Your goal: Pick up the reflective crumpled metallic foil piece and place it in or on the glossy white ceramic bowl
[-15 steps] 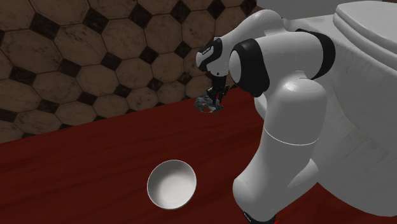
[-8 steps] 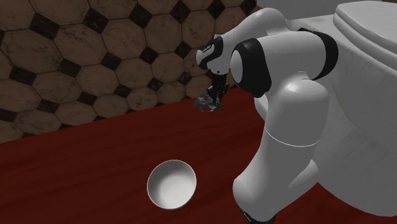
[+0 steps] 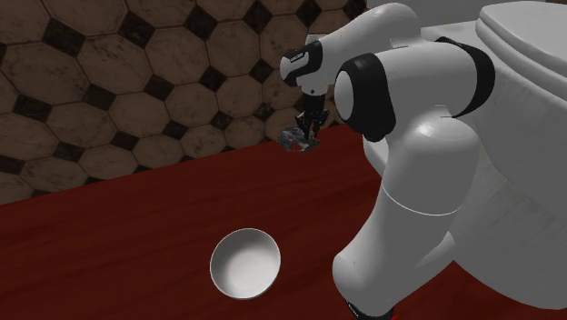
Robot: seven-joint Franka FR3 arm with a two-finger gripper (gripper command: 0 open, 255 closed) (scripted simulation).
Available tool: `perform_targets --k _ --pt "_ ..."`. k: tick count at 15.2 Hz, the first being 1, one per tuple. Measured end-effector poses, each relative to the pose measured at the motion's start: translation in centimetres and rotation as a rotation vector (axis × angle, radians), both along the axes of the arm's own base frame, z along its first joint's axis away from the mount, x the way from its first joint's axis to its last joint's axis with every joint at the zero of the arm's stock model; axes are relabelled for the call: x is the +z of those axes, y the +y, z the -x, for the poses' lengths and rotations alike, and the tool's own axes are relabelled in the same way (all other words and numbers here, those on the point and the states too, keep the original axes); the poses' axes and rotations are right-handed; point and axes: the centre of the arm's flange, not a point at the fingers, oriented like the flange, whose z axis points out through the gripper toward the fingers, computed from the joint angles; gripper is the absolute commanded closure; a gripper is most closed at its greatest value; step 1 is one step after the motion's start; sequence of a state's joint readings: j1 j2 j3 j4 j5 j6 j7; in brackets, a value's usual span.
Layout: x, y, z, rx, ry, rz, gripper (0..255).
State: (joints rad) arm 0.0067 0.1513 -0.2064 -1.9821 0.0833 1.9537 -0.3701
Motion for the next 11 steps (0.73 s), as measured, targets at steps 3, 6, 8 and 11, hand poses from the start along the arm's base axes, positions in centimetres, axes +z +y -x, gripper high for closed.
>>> perform_targets --k 3,6,8,11 --pt "1.6 0.0 0.0 0.0 0.0 0.0 255" --pt "3.3 0.0 0.1 0.0 0.0 0.0 255" --pt "4.3 0.1 0.0 0.0 0.0 0.0 255" --pt "5.8 0.0 0.0 0.0 0.0 0.0 255"
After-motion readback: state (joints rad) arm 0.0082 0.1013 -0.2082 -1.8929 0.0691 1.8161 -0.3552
